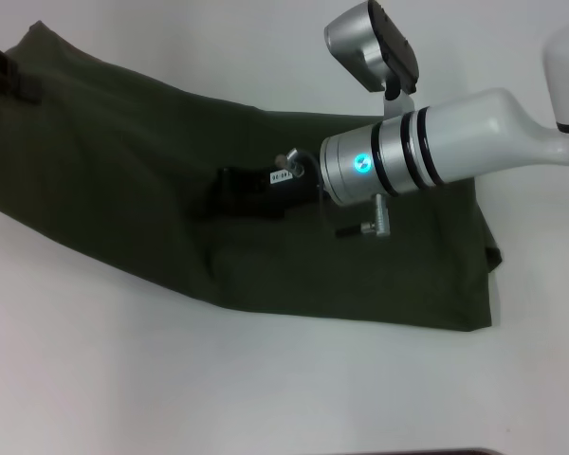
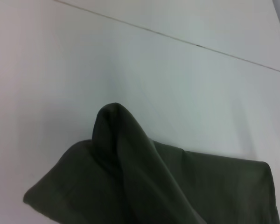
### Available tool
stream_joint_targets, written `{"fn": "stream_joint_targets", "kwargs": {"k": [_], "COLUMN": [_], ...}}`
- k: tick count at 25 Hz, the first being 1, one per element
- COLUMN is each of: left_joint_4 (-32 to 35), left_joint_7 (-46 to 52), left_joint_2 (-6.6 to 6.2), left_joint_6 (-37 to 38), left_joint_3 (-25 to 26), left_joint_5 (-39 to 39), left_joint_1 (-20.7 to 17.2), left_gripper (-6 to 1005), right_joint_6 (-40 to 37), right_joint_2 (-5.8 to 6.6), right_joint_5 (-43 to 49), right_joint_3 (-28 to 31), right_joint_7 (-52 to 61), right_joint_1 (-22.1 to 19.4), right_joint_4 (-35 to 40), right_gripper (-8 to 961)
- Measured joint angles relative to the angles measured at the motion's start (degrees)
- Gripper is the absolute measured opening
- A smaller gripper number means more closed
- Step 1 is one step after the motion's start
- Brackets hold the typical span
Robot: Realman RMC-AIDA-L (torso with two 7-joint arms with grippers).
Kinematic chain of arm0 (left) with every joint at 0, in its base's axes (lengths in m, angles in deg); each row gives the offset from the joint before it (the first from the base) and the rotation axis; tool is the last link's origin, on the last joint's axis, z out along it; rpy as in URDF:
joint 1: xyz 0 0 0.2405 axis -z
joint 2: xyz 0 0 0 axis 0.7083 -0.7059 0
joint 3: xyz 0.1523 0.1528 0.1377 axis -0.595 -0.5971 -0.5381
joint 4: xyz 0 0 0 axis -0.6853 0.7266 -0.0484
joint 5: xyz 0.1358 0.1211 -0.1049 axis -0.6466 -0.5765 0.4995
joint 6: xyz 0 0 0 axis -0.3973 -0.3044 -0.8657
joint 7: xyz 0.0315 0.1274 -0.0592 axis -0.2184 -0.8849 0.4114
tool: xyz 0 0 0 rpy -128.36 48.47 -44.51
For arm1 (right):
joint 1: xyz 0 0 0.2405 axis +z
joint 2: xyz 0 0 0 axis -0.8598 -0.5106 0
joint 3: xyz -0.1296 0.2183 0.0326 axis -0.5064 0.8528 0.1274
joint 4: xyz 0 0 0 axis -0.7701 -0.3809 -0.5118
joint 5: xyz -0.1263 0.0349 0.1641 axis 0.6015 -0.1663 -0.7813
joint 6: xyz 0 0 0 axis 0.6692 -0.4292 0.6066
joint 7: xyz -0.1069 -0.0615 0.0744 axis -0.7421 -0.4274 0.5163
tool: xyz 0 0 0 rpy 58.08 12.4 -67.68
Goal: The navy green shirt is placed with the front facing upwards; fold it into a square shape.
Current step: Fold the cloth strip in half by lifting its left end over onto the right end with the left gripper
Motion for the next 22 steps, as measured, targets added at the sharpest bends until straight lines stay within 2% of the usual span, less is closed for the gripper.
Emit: {"fn": "stream_joint_targets", "kwargs": {"k": [4, 9, 10, 16, 22], "left_joint_4": [0.34, 0.35, 2.27, 2.18, 2.09], "left_joint_7": [0.0, 0.0, -0.46, -0.33, -0.16], "left_joint_2": [0.13, -0.03, 1.49, 1.26, 1.17], "left_joint_6": [-0.04, -0.31, -0.38, -0.73, -0.77], "left_joint_3": [0.06, 0.36, -0.1, 0.05, 0.01], "left_joint_5": [0.03, 0.03, 2.57, 2.22, 2.22], "left_joint_1": [-0.29, -0.32, -0.19, -0.86, -1.06], "left_gripper": [73, 72, 72, 72, 72], "right_joint_6": [0.03, -7.98, -2.48, -10.21, -11.12], "right_joint_2": [0.01, 0.43, 0.01, 0.56, 1.05], "right_joint_5": [0.15, 1.61, 7.16, 6.89, 7.08], "right_joint_3": [0.42, -0.23, 1.69, 2.48, 1.8], "right_joint_7": [-0.31, 0.38, 0.84, 1.22, 3.28], "right_joint_1": [1.02, 0.92, 3.71, 1.01, -3.08], "right_joint_4": [-0.57, 0.16, -2.57, 0.48, 6.32], "right_gripper": [4, 5, 5, 5, 6]}}
